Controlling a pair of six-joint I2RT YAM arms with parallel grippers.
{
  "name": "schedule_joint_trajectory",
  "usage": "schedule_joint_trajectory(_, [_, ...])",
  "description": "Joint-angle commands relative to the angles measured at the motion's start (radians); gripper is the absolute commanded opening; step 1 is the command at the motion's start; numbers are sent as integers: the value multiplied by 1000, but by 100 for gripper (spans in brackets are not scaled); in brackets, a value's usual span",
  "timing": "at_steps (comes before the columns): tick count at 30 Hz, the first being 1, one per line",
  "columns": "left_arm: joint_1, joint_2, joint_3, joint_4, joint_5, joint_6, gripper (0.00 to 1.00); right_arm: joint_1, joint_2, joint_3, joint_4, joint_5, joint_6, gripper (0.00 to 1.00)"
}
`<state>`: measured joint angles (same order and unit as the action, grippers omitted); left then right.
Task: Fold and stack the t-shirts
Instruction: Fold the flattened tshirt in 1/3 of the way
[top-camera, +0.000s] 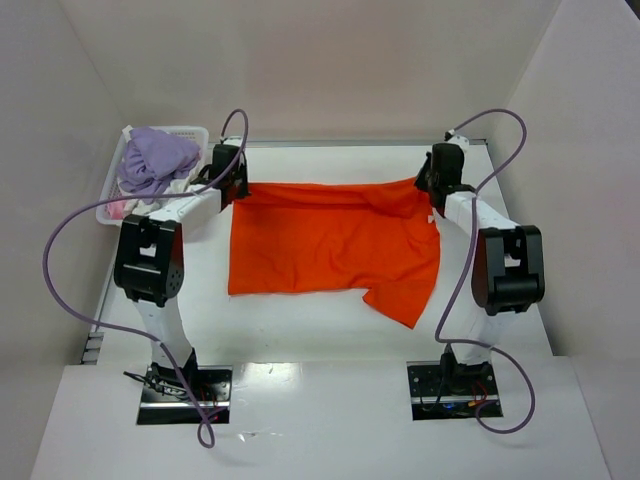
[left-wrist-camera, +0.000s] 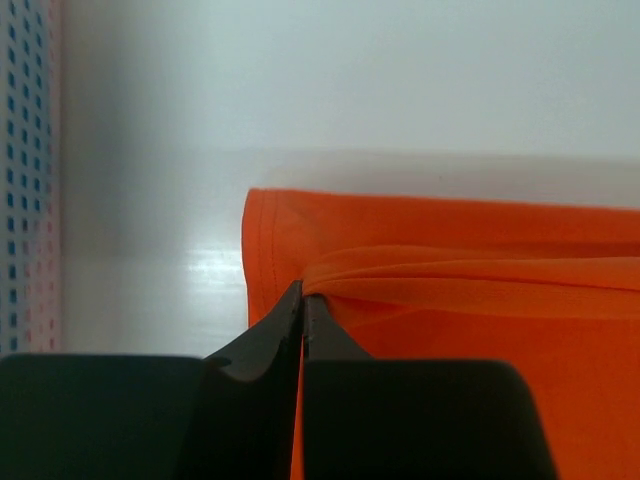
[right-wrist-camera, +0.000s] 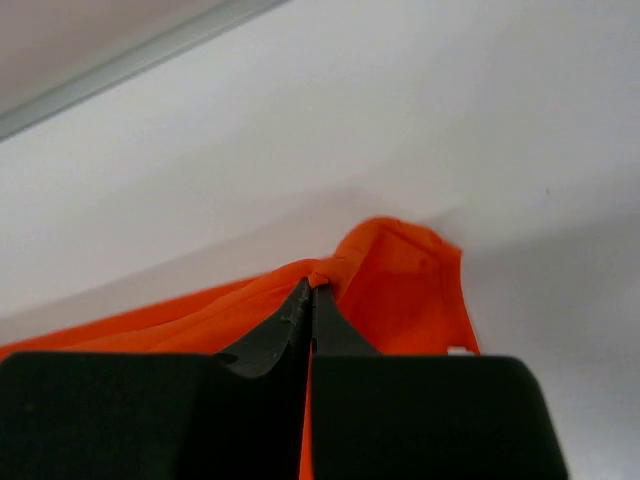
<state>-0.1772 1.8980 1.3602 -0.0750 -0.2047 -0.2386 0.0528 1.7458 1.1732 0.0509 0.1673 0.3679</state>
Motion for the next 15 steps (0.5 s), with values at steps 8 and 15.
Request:
schedule_joint_trajectory(8, [24, 174, 223, -15, 4, 28, 0, -19, 253, 236, 26, -46, -34, 1])
schedule_joint_trajectory(15, [15, 230, 237, -6, -15, 38, 0, -19, 334, 256, 61, -66, -34, 1])
